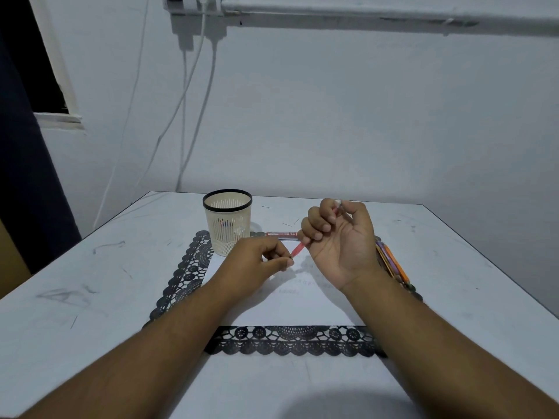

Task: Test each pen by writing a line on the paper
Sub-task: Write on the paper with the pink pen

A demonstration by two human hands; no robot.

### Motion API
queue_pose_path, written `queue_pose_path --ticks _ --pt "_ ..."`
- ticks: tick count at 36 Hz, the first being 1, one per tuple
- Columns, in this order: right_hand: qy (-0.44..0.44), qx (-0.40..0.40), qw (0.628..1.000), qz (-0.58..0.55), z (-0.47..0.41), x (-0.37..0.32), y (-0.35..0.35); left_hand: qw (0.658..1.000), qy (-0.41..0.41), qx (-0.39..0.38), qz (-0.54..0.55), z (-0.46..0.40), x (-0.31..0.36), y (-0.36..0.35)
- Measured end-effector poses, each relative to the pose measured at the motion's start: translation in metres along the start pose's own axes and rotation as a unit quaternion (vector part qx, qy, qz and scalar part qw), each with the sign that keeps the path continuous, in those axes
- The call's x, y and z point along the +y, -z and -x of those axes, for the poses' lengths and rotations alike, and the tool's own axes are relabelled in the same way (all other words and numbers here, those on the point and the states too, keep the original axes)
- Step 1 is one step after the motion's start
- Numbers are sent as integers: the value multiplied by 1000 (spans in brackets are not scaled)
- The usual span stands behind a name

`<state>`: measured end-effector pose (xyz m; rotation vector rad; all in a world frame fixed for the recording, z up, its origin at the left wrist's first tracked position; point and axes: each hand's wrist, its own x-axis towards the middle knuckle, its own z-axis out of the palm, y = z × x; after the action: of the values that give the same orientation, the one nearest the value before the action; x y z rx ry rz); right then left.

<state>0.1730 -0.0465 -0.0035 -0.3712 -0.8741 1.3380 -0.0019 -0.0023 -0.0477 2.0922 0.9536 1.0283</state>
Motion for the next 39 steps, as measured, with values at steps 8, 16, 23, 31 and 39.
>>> queue_pose_path --ticks 8,16,23,31,39 --pt "-5 -14 1000 3 0 -2 2 1000 3 -8 2 0 -1 -1" --pt "-13 -22 1000 10 0 -3 3 1000 -6 -16 9 2 2 -1" --pt "-18 -26 999 8 0 -5 4 1000 -10 -19 16 3 3 0" --pt "-25 -34 999 9 0 -6 5 1000 -14 -23 14 3 4 0" --pt "-21 10 999 26 0 -5 -2 1000 -7 -18 7 3 3 -2"
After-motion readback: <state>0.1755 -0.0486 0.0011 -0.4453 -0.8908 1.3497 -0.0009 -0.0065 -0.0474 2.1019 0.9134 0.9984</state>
